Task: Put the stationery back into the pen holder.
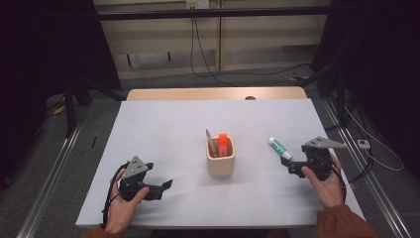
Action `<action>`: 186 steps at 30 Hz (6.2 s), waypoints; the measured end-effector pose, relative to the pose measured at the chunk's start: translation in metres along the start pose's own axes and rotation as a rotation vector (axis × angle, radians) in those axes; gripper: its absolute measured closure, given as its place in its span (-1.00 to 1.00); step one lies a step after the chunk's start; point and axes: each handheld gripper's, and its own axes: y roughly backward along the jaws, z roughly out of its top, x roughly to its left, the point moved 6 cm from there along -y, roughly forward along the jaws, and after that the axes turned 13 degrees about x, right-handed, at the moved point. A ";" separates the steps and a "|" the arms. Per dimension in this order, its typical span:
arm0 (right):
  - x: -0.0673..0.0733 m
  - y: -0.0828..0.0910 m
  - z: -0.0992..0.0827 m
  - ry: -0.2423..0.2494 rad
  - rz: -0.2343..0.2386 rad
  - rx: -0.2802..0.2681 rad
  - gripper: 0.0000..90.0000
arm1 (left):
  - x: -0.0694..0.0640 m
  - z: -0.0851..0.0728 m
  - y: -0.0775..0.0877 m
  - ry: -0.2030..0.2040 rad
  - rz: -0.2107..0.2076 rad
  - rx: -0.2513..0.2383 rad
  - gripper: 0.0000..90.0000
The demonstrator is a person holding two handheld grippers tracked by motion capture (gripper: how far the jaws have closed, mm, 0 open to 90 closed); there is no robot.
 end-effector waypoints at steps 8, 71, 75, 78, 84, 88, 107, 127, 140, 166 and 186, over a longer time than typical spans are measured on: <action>-0.022 -0.007 0.013 -0.013 -0.061 0.062 -0.88 | 0.000 0.000 0.001 -0.039 0.010 0.003 -0.83; -0.013 -0.055 0.020 0.132 0.050 0.444 0.47 | 0.008 -0.007 -0.003 -0.064 0.026 0.043 -0.83; -0.013 -0.053 0.020 0.133 0.051 0.435 0.47 | 0.008 -0.007 -0.002 -0.064 0.027 0.045 -0.83; -0.012 -0.049 0.021 0.128 0.066 0.419 0.47 | 0.007 -0.007 -0.002 -0.064 0.026 0.042 -0.83; -0.005 -0.043 0.023 0.131 0.114 0.397 0.47 | 0.007 -0.007 -0.003 -0.074 0.032 0.047 -0.83; 0.001 -0.040 0.025 0.152 0.121 0.397 0.47 | 0.007 -0.007 -0.003 -0.073 0.030 0.046 -0.83; 0.022 -0.009 0.020 0.181 0.216 0.348 0.47 | 0.001 -0.002 -0.005 -0.100 0.023 0.042 -0.82; 0.067 0.012 0.001 0.270 0.332 0.359 0.47 | -0.019 0.002 0.000 -0.136 0.013 0.008 -0.82; 0.102 0.013 -0.005 0.351 0.424 0.367 0.47 | -0.028 0.004 -0.004 -0.165 0.012 0.029 -0.82; 0.152 0.005 -0.006 0.468 0.506 0.415 0.47 | -0.071 0.013 -0.022 -0.330 -0.032 0.067 -0.82; 0.167 0.000 0.002 0.512 0.524 0.420 0.47 | -0.110 0.037 -0.048 -0.582 0.053 0.088 -0.72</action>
